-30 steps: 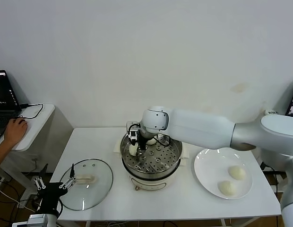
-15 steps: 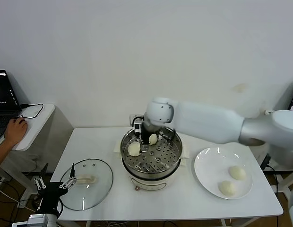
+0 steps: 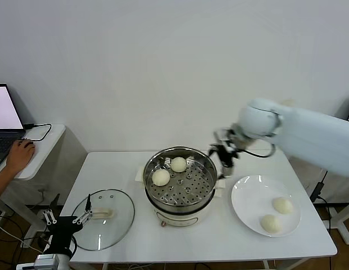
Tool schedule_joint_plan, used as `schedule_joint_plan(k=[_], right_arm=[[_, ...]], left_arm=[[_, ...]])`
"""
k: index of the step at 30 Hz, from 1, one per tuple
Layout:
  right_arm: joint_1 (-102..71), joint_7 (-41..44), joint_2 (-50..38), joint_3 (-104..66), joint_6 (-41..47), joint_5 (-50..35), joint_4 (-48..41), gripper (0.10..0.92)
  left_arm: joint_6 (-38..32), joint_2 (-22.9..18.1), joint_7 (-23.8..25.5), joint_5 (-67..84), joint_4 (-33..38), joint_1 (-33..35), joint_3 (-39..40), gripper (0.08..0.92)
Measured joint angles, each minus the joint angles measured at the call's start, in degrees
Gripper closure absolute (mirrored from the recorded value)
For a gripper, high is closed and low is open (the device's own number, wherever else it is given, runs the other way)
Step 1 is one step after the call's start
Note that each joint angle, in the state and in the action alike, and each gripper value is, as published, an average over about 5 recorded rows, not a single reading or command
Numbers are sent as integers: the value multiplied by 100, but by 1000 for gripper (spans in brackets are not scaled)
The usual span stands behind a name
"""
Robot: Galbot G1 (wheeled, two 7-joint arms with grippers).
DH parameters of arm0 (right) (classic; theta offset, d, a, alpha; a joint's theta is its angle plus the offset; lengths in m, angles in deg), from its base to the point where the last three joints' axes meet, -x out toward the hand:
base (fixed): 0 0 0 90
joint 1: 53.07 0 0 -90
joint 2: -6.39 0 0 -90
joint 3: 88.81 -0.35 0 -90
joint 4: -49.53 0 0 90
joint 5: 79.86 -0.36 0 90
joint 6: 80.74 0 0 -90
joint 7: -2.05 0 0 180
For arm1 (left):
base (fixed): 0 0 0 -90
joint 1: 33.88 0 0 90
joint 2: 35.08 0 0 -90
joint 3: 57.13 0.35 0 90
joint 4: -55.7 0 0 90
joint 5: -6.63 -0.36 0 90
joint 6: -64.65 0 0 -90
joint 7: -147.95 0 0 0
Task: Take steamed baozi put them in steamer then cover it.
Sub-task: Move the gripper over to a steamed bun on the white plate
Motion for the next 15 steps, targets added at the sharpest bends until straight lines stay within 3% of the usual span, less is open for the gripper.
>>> schedule_joint_plan(k=[8, 15], right_arm=[[-1127, 163, -1502, -754, -554, 886, 576, 203], [-2667, 117, -2188, -1746, -844, 1603, 706, 203]], left_arm=[[-3, -24, -1, -73, 41, 56, 59, 177], [-13, -78, -3, -137, 79, 137, 79, 177]])
